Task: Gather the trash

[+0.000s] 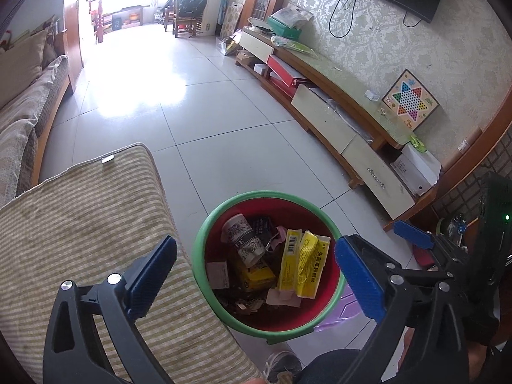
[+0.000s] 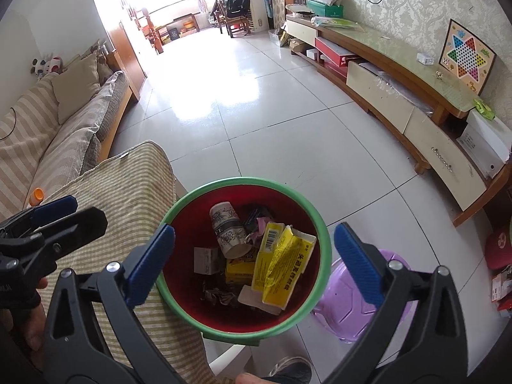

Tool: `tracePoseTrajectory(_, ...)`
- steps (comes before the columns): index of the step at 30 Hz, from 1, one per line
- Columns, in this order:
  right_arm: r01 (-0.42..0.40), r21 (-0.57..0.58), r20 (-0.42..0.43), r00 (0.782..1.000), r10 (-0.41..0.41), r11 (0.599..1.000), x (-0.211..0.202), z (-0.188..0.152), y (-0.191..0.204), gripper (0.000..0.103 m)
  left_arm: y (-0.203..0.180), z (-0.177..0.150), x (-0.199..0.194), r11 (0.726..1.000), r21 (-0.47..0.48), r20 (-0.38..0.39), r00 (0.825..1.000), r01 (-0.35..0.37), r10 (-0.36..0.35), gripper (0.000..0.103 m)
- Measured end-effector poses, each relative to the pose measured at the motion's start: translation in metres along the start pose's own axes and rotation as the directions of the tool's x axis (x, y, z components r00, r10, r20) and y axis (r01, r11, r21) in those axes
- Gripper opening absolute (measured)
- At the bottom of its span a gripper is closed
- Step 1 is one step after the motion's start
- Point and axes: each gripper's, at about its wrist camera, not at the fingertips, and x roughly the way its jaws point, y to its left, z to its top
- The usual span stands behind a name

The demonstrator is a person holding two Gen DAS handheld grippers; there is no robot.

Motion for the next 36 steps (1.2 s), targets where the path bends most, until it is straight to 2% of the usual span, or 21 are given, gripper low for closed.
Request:
tracePoseTrajectory(4,0.014,-0.001,0.002,1.000,-0.014,1.000,-0.008,-0.001,0.005,0.098,0.008,-0.003,-0.011,0.999,-0.015,0.005,0.999,-0.036,0.037,0.095)
tracePoseTrajectory(10,0.060,-0.019,0.054,0.997,-0.059,0.998,-0.033,-0.009,0.021,0.098,0.023,-0.013,-0.045,0.997,-0.015,0.038,0.997,-0.072,0.072,0.095)
tracePoseTrajectory(15,0.091,-0.058,0.128,0.988,-0.083,0.994,-0.063,-0.015,0.049,0.098,0.037,-0.029,-0.087,0.992,0.005,0.101,0.987,-0.130,0.129,0.095)
tracePoseTrajectory(20,0.089,-0.087,0.190,0.979,-0.072,0.992,-0.090,-0.024,0.083,0.098,0.062,-0.047,-0.132,0.983,-0.027,0.155,0.971,-0.179,0.181,0.095)
tracePoseTrajectory(26,0.057,-0.134,0.226,0.974,-0.025,0.989,-0.111,-0.037,0.129,0.098,0.097,-0.081,-0.185,0.963,-0.105,0.215,0.939,-0.250,0.267,0.095)
tracePoseTrajectory(31,0.029,-0.201,0.243,0.970,0.021,0.979,-0.123,-0.051,0.173,0.098,0.125,-0.111,-0.233,0.928,-0.193,0.290,0.885,-0.318,0.364,0.095)
tracePoseTrajectory(34,0.004,-0.234,0.248,0.967,0.056,0.972,-0.132,-0.061,0.199,0.098,0.135,-0.126,-0.254,0.926,-0.192,0.343,0.862,-0.326,0.375,0.095)
tracePoseTrajectory(36,-0.010,-0.256,0.252,0.965,0.077,0.967,-0.139,-0.068,0.215,0.098,0.139,-0.134,-0.263,0.917,-0.175,0.334,0.855,-0.358,0.397,0.095)
